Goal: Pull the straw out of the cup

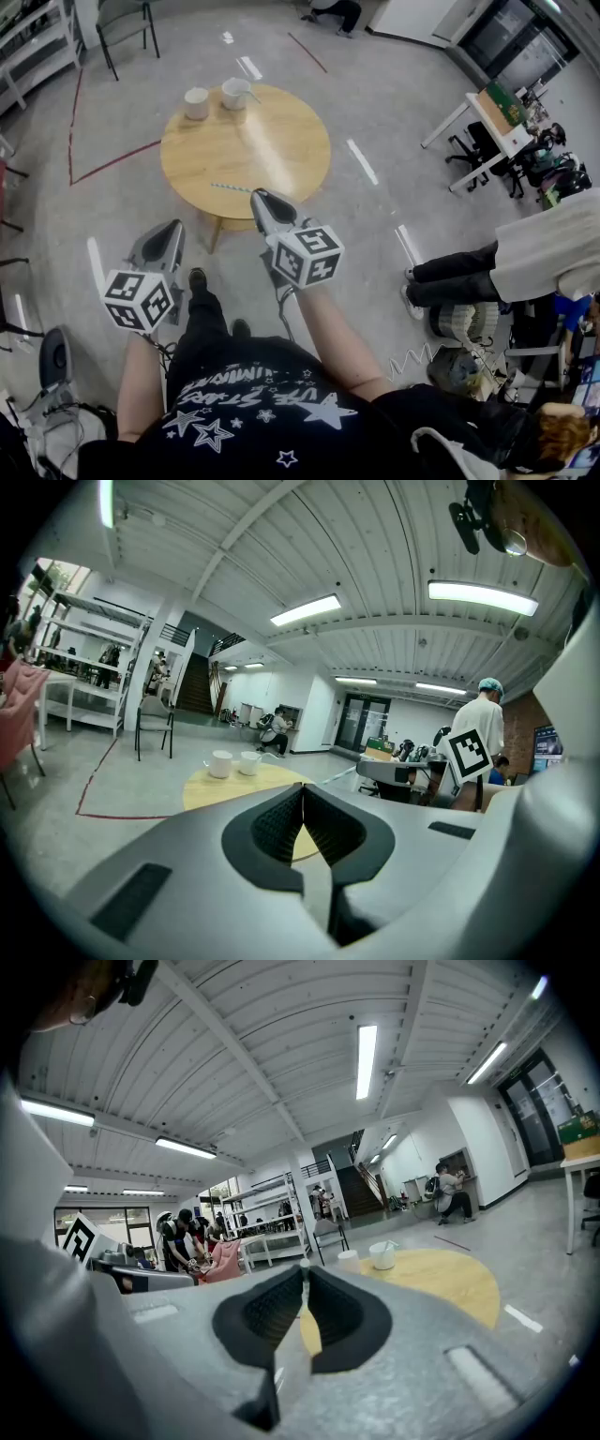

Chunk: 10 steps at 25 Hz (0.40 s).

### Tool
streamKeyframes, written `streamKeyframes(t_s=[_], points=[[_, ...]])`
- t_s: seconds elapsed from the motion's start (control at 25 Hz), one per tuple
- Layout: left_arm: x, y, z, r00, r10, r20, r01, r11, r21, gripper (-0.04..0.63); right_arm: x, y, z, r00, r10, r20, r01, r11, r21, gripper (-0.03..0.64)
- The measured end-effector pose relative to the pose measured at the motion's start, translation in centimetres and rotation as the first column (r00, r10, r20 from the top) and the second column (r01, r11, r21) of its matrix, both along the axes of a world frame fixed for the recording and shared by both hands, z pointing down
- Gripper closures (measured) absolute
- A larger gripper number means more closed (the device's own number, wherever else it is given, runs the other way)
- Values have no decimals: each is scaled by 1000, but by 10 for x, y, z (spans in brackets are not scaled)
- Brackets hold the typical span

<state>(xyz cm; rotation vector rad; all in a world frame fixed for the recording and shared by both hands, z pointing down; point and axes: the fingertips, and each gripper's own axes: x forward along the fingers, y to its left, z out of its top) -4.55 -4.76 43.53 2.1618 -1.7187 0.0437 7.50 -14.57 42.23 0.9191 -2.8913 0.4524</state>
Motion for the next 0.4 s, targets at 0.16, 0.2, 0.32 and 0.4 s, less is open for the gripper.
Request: streamKeyframes(t_s=[0.16, 0.2, 0.32, 0.4], points=[[0, 4, -1, 1000, -6, 6, 6, 1000, 3, 588, 5, 3, 1, 1000, 6, 1, -6, 1000, 0, 597], [0, 4, -1, 1000, -7, 7, 7, 1000, 4, 588, 6, 3, 1, 1000, 8, 3, -8, 1000, 0, 597], [-1, 6, -1, 1000, -10, 12, 10, 1000, 5, 588, 6, 6, 1, 1000, 7, 8, -7, 1000, 2, 597], [-1, 7, -1, 1000, -12, 16, 12, 1000, 5, 588, 5, 8, 1, 1000, 6, 11, -6, 1000, 3, 597]])
